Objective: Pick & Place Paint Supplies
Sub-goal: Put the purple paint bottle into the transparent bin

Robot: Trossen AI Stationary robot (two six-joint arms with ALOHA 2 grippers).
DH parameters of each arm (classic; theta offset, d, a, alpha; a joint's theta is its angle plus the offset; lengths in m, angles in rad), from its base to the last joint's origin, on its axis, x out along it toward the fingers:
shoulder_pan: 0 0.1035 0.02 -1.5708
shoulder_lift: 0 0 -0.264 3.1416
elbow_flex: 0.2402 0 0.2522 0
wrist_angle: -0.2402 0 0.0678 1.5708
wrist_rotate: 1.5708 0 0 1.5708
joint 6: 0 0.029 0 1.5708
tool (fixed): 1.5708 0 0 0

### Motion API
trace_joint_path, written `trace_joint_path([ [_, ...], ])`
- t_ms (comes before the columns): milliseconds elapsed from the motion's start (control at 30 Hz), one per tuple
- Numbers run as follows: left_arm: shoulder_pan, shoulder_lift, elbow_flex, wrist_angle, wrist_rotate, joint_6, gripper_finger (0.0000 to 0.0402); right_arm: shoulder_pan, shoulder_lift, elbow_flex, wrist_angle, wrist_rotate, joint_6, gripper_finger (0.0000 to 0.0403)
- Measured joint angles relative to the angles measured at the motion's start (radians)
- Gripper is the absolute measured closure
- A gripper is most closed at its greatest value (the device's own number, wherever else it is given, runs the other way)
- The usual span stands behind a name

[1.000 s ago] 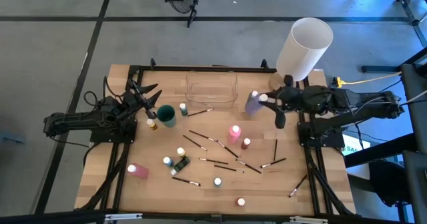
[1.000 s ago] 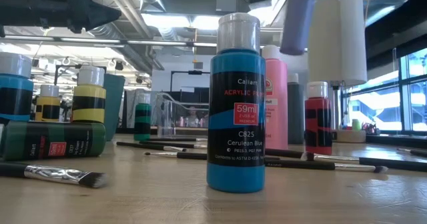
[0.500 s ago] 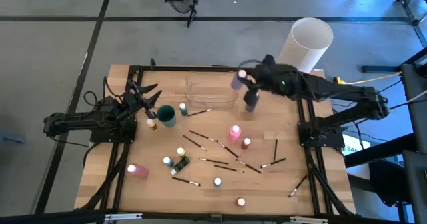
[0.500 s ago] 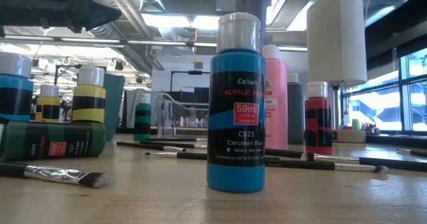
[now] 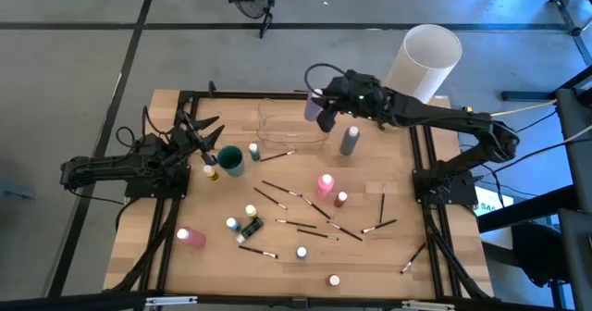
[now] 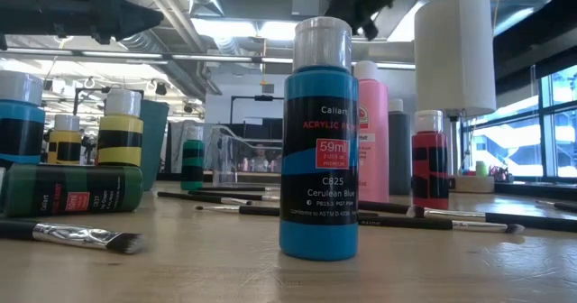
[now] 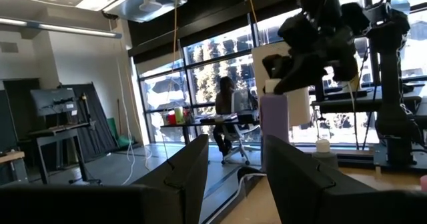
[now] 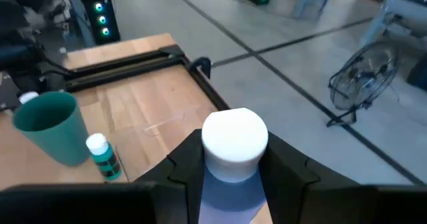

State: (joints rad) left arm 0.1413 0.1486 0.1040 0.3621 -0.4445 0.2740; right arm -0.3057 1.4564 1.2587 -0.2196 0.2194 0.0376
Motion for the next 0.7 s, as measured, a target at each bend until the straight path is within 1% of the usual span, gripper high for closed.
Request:
trace_joint_path([
  [267, 0.000, 0.000, 0.000, -0.062, 0.001, -0.003, 0.0261, -0.070, 0.098, 0.000, 0.016, 0.009, 0.041, 0.0287],
  [400, 0.000, 0.000, 0.000, -0.078, 0.001, -0.004, 0.0261, -0.098, 0.127, 0.000, 0.017, -0.021, 0.062, 0.0287],
  [700, 0.000, 0.000, 0.000, -0.083, 0.001, -0.028, 0.0261, -0.115, 0.194, 0.000, 0.017, -0.025, 0.086, 0.0287],
])
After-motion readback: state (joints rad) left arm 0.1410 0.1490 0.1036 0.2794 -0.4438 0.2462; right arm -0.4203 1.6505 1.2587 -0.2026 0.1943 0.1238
